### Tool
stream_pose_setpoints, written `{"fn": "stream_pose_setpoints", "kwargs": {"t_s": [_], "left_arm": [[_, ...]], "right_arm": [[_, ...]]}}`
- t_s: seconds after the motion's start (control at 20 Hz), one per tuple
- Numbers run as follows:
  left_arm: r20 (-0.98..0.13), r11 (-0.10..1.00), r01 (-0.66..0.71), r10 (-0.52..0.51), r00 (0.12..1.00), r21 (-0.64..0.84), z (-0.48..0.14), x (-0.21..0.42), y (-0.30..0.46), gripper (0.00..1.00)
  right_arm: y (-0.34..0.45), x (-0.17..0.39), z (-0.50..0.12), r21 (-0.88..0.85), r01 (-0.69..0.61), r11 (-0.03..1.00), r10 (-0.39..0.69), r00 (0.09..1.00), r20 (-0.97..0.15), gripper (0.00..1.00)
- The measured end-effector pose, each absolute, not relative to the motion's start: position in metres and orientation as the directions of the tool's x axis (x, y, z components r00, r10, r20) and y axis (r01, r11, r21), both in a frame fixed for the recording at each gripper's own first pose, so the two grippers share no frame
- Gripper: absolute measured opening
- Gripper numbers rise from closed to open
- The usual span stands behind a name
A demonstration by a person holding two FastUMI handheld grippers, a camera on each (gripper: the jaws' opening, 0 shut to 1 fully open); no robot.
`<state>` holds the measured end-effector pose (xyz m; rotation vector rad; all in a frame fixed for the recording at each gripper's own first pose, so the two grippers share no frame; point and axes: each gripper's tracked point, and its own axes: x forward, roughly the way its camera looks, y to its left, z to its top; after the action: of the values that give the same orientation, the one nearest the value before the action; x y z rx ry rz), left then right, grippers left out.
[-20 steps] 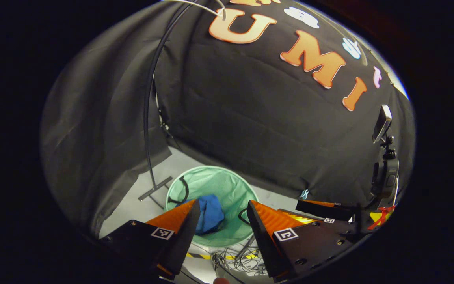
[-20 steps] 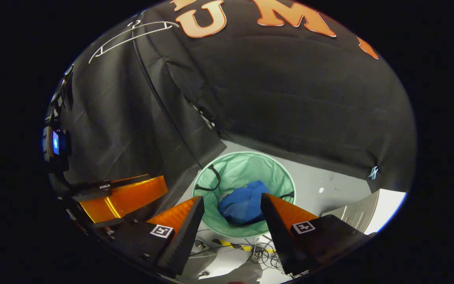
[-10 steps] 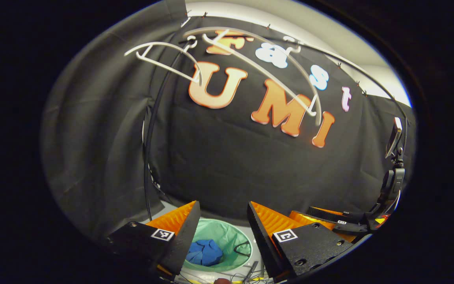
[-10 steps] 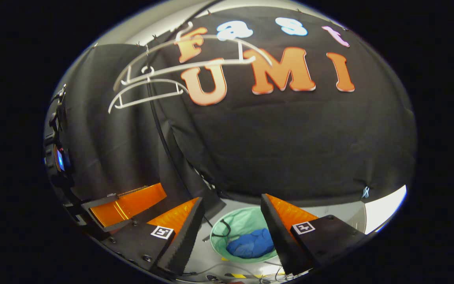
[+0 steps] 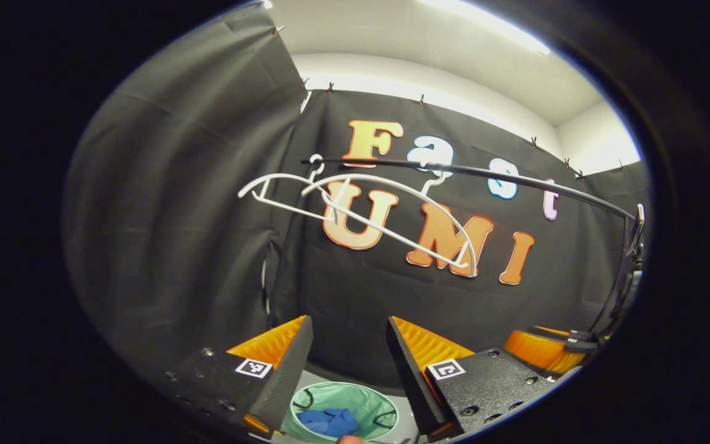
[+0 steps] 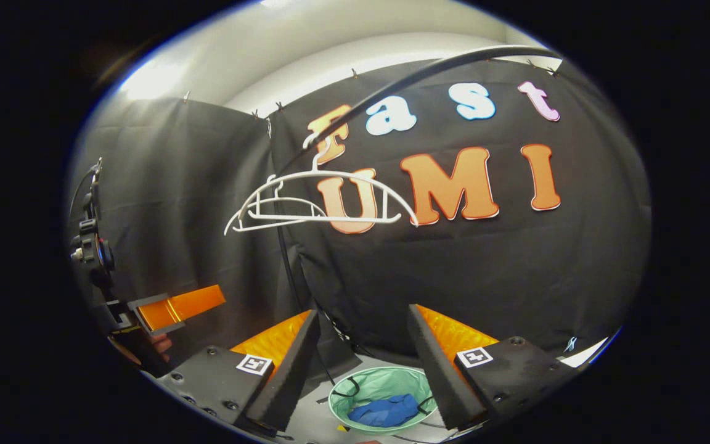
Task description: Grasp the clothes on the hanger with both hands and then place them into the laundry hamper below.
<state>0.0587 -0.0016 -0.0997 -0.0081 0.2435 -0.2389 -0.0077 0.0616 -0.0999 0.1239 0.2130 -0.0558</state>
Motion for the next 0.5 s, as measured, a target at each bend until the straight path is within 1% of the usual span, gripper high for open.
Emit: {"fn": "stream_pose_setpoints", "kwargs": {"t_s": [0.1,0.25,0.35,0.45,0.5], "left_arm": [[-0.204,0.979,0.203,-0.204,0.958,-0.025,-0.088,0.046,-0.001,0.72],[-0.166,0.983,0.186,-0.185,0.969,-0.010,-0.066,0.022,-0.005,0.74],[-0.145,0.984,0.179,-0.178,0.973,-0.009,-0.054,0.008,-0.011,0.75],[-0.132,0.986,0.168,-0.167,0.977,-0.006,-0.048,-0.001,-0.013,0.77],[-0.127,0.986,0.168,-0.167,0.978,-0.006,-0.046,-0.003,-0.016,0.80]], "right_arm": [[0.049,-0.027,-0.082,0.120,0.081,0.990,-0.060,0.984,-0.170,0.82],[0.030,-0.051,-0.061,0.107,0.101,0.989,-0.087,0.988,-0.128,0.82],[0.025,-0.061,-0.046,0.088,0.104,0.991,-0.096,0.991,-0.094,0.94],[0.023,-0.074,-0.039,0.075,0.104,0.992,-0.098,0.992,-0.078,0.82],[0.023,-0.081,-0.036,0.078,0.100,0.992,-0.094,0.993,-0.075,0.82]]}}
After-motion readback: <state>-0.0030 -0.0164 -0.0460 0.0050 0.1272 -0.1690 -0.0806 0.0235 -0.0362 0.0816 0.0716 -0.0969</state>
